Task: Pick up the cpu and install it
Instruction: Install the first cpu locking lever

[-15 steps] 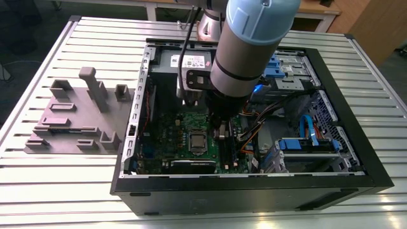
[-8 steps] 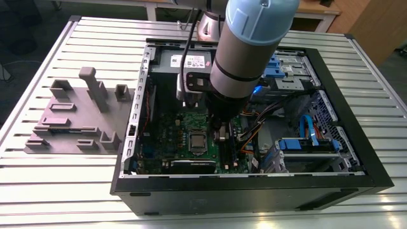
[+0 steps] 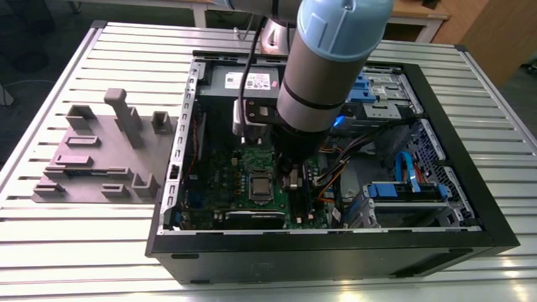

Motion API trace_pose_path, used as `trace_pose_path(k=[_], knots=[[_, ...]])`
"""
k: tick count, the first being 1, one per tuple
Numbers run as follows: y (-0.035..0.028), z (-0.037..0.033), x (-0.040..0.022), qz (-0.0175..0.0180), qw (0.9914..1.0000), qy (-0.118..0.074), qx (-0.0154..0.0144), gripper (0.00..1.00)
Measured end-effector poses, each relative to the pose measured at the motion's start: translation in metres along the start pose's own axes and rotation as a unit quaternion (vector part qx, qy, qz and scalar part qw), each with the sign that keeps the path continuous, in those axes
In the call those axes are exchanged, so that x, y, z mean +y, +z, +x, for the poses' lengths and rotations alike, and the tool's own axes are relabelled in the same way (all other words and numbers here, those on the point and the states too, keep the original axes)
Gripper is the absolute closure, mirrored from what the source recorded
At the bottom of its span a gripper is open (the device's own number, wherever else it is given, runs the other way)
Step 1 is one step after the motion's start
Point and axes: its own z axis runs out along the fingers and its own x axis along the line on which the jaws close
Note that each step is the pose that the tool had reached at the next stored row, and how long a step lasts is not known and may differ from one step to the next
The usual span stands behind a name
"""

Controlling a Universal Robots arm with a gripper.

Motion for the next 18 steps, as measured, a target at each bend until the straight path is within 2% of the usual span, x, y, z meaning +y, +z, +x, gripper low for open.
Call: trace_pose_path(k=[8, 18], knots=[[0.0083, 0.0018, -0.0007, 0.0002, 0.99998, -0.005, 0.0004, 0.9], [0.0127, 0.0081, -0.001, 0.0002, 0.99988, -0.015, 0.0012, 0.9]])
